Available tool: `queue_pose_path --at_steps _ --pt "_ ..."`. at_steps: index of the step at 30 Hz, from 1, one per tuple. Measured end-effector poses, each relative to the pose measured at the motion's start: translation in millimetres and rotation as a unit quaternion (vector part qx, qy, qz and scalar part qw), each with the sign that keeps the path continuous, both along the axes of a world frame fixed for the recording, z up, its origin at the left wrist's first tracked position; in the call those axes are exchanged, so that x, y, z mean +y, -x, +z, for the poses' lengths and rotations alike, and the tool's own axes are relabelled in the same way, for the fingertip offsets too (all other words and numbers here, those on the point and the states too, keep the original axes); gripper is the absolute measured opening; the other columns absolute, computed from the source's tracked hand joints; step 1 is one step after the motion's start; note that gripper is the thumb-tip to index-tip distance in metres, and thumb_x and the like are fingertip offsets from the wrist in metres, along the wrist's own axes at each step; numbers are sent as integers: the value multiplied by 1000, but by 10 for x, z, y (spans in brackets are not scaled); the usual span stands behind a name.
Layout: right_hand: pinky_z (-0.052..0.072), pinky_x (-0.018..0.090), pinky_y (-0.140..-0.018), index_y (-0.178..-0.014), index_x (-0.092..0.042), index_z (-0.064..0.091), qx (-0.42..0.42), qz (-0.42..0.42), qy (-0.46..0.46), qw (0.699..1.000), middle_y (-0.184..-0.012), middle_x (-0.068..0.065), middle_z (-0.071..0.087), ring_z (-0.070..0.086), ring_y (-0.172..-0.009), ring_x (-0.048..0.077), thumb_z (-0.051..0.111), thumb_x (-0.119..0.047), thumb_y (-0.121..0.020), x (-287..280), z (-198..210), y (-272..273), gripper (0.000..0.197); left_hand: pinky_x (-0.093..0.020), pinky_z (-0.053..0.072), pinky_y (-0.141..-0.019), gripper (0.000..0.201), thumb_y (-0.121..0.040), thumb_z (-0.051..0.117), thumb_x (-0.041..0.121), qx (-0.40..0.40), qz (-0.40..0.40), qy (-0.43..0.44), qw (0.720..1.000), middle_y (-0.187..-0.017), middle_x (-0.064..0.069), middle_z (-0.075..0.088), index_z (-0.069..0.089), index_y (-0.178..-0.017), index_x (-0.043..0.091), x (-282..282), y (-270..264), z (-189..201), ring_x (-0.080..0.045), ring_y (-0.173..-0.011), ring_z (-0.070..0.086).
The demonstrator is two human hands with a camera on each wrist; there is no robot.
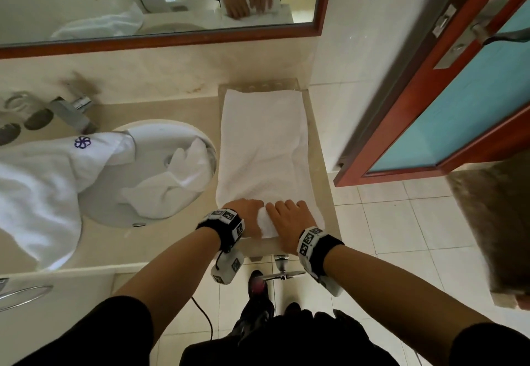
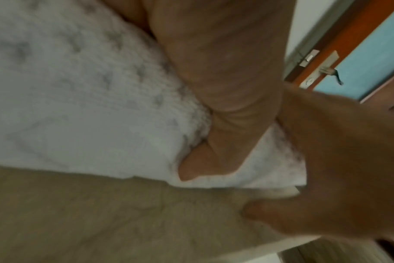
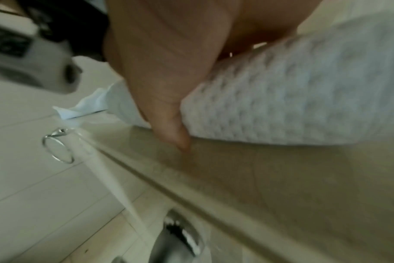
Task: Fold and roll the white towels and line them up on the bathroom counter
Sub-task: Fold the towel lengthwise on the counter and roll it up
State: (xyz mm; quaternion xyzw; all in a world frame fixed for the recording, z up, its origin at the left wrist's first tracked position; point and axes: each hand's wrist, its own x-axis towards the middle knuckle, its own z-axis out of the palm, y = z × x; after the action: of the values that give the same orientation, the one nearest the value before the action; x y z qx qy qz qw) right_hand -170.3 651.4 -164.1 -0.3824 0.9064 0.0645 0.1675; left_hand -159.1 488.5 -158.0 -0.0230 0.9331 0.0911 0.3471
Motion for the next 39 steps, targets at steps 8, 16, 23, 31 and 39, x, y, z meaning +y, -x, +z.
queue_pose_path --at_steps 8,16,23,31,39 --pt "45 37 -88 -128 -24 34 -130 -30 -15 991 -115 2 61 62 -104 26 79 -50 -63 -82 14 277 84 -38 45 -91 81 -74 71 49 94 -58 56 992 -126 -4 50 32 -138 21 205 -337 136 -27 -112 54" --pt "39 45 -97 -134 -28 36 -93 9 6 996 -127 1 52 52 -115 26 76 -55 -62 -36 47 139 87 -30 48 -78 53 -76 65 53 57 -3 17 998 -111 3 68 52 -122 30 165 -257 99 -23 -97 66" --pt "37 43 -95 -133 -23 38 -50 -17 19 998 -124 2 56 53 -113 27 75 -50 -65 48 -11 45 82 -31 50 -85 77 -63 79 47 -25 -33 14 999 -119 1 65 49 -131 30 195 -108 145 -22 -104 63" --pt "58 35 -70 -104 -28 57 -248 -8 -87 965 -86 -4 66 64 -73 17 72 -35 -51 -47 171 330 55 -34 51 -77 74 -60 79 43 62 -29 29 997 -102 1 62 44 -121 24 340 -363 123 -24 -91 62" --pt "41 41 -91 -126 -21 44 -103 -11 -4 995 -119 3 56 56 -109 26 69 -59 -70 -12 119 -14 73 -35 59 -74 58 -48 72 52 -54 -6 -36 998 -92 8 68 58 -101 34 170 -175 136 -14 -78 65"
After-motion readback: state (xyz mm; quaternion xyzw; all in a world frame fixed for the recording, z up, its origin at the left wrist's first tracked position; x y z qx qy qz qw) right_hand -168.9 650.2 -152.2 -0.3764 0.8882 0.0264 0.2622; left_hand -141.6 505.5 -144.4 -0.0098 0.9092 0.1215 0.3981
